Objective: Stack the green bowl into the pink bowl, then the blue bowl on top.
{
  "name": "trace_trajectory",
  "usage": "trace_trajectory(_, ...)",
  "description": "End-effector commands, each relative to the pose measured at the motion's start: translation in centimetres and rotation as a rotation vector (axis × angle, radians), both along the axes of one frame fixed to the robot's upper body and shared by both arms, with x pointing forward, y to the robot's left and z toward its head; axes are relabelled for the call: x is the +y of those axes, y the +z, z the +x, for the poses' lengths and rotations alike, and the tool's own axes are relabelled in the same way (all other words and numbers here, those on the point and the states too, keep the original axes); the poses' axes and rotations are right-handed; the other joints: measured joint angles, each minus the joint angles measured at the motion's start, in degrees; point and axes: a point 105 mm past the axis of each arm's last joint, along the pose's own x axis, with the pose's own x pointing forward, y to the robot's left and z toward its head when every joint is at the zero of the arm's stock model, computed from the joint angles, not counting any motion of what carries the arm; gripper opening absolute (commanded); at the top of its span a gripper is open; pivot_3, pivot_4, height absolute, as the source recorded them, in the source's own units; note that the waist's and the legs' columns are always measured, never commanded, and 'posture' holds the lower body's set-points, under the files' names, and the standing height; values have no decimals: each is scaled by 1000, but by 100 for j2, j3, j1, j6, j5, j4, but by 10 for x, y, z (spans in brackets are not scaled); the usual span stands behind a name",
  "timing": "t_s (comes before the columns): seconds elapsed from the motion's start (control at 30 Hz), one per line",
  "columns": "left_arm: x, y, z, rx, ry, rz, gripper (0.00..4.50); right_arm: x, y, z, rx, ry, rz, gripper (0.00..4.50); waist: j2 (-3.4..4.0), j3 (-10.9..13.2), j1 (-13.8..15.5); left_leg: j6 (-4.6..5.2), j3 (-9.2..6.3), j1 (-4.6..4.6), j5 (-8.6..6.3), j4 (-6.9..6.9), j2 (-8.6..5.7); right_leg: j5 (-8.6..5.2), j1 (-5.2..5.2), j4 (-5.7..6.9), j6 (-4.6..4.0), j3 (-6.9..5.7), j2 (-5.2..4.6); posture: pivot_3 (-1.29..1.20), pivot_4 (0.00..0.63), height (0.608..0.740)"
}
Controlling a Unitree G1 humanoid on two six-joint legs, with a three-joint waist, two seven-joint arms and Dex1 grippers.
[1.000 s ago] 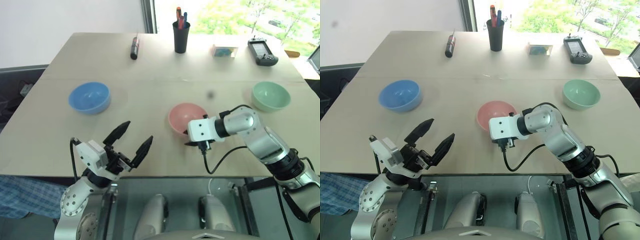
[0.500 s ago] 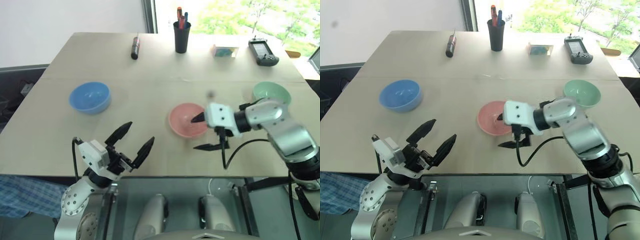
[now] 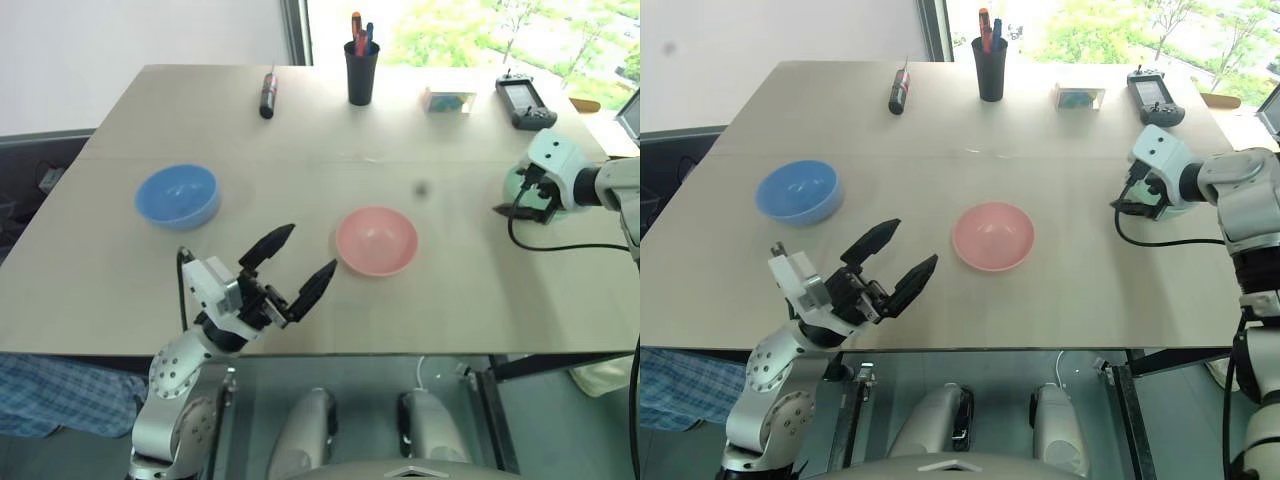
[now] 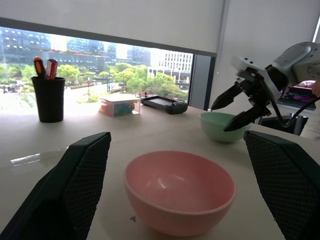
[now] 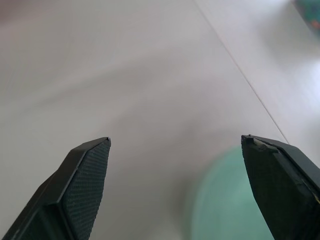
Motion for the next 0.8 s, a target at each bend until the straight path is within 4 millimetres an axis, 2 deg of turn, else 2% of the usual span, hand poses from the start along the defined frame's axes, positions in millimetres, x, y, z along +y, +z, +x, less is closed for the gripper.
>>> trace_trajectory(0.03, -8, 6, -2, -30, -60, 31, 4500, -11, 0, 14, -31, -62, -40, 4391, 0, 0, -2, 0, 4, 0, 0, 0, 0, 0, 0, 0, 0, 0, 0, 0, 150, 737)
trace_trajectory(0.3, -12, 7, -3, -37, -85, 48, 4500, -31, -35, 18, 68, -166, -41, 4391, 5, 4, 18, 0, 4, -6, 0, 0, -6, 12, 1, -3, 20, 0, -1, 0, 150, 737)
trace_trajectory(0.33, -12, 8, -3, -37, -84, 48, 4500, -34, -36, 18, 64, -177, -49, 3874, 6, 4, 13, 0, 4, -6, 0, 0, -7, 12, 1, -4, 20, 0, -2, 0, 150, 737)
trace_trajectory(0.37, -12, 8, -3, -37, -83, 47, 4500, -36, -37, 18, 64, -180, -52, 3752, 6, 4, 9, 0, 4, -5, 0, 0, -6, 12, 1, -4, 21, 0, -2, 0, 150, 737)
trace_trajectory(0.53, -9, 7, -3, -35, -79, 48, 4500, -37, -37, 19, 57, -182, -34, 1870, 6, 4, 7, 0, 4, -4, 0, 0, -6, 12, 2, -4, 20, -1, -1, 0, 150, 737)
trace_trajectory(0.67, -8, 6, -2, -34, -80, 48, 4500, -36, -37, 19, 53, -175, -31, 154, 9, 4, 3, 0, 4, -5, 0, 0, -6, 12, 2, -4, 21, 0, -1, 0, 150, 737)
trace_trajectory(0.7, -8, 5, -2, -35, -80, 48, 4500, -34, -36, 19, 47, -168, -30, 25, 8, 4, 3, 0, 3, 0, 0, 0, -5, 12, 5, -4, 21, 1, -1, 0, 150, 737)
trace_trajectory(0.8, -6, 4, -1, -36, -77, 47, 4500, -27, -27, 20, 13, -126, -27, 25, 13, 7, 9, 0, 3, -1, 0, 0, -5, 12, 7, -3, 20, -2, 0, 0, 150, 737)
